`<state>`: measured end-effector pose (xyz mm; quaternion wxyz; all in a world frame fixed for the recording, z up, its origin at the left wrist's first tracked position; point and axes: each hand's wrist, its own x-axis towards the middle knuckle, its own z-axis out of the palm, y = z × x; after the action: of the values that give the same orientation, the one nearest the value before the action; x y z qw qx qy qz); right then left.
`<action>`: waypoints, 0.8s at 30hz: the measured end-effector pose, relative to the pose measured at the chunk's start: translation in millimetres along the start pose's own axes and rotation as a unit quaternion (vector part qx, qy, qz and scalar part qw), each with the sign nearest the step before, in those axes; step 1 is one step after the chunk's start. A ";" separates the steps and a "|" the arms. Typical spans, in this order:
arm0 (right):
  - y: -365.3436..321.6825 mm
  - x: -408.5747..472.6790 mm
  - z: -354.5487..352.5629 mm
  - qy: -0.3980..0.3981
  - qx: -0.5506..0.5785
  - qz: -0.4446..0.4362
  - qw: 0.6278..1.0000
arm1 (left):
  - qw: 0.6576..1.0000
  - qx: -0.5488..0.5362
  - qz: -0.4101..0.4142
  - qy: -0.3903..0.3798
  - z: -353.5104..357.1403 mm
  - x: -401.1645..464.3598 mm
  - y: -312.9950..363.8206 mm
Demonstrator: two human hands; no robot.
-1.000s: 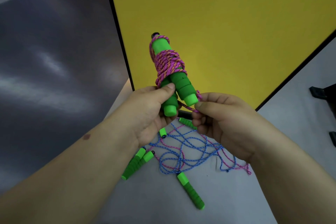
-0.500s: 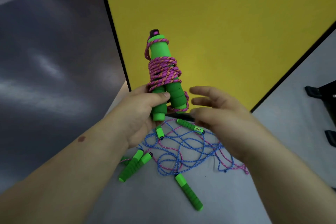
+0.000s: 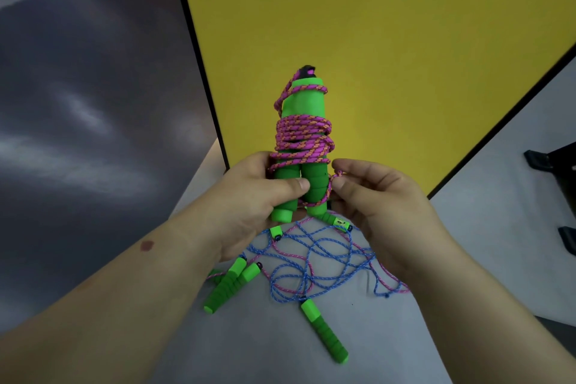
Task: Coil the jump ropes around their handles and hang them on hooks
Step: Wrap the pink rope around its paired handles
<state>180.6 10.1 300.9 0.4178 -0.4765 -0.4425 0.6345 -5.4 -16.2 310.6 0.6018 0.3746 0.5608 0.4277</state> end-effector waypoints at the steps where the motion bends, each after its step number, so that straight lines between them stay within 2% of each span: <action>1: 0.9 0.2 -0.4 -0.013 -0.005 0.009 1.000 | 1.000 0.012 0.013 -0.003 -0.7 -0.4 -1.1; 5: -2.9 0.1 2.3 -0.053 -0.037 0.003 0.998 | 0.998 0.049 0.033 -0.013 -3.0 -2.9 -2.9; 8: -12.0 -1.1 2.6 -0.093 0.008 -0.025 0.995 | 0.992 0.114 0.042 -0.015 -1.6 -5.4 -4.0; 10: -19.4 -6.7 7.4 -0.122 0.050 -0.047 0.990 | 0.979 0.194 0.057 -0.009 0.5 -7.7 -2.9; 12: -22.3 -11.8 11.6 -0.111 0.052 -0.065 0.990 | 0.955 0.285 0.079 0.003 2.8 -10.1 -0.8; 14: -21.0 -12.2 12.0 -0.097 0.060 -0.066 0.991 | 0.942 0.323 0.091 0.008 4.1 -10.7 0.9; 17: -20.6 -11.6 11.5 -0.082 0.069 -0.069 0.992 | 0.953 0.290 0.081 -0.027 1.0 -9.9 -0.2; 20: -20.8 -12.9 12.8 -0.074 0.070 -0.075 0.992 | 0.987 0.121 0.081 -0.068 0.5 -5.8 -3.3; 21: -20.6 -13.8 14.2 -0.071 0.074 -0.076 0.992 | 0.990 0.095 0.096 -0.049 3.1 -6.1 -1.9; 22: -20.0 -14.8 15.9 -0.063 0.077 -0.079 0.992 | 0.985 0.122 0.125 0.007 6.9 -7.4 0.2; 23: -19.5 -15.7 18.1 -0.050 0.076 -0.087 0.992 | 0.965 0.183 0.168 0.087 9.7 -7.9 1.4; 24: -19.3 -16.8 20.2 -0.032 0.070 -0.098 0.992 | 0.929 0.245 0.219 0.169 12.0 -9.1 2.4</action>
<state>166.3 -4.2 326.4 0.4963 -0.3797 -0.4544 0.6348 6.3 -23.5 317.1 0.2796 0.5460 0.6454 0.4553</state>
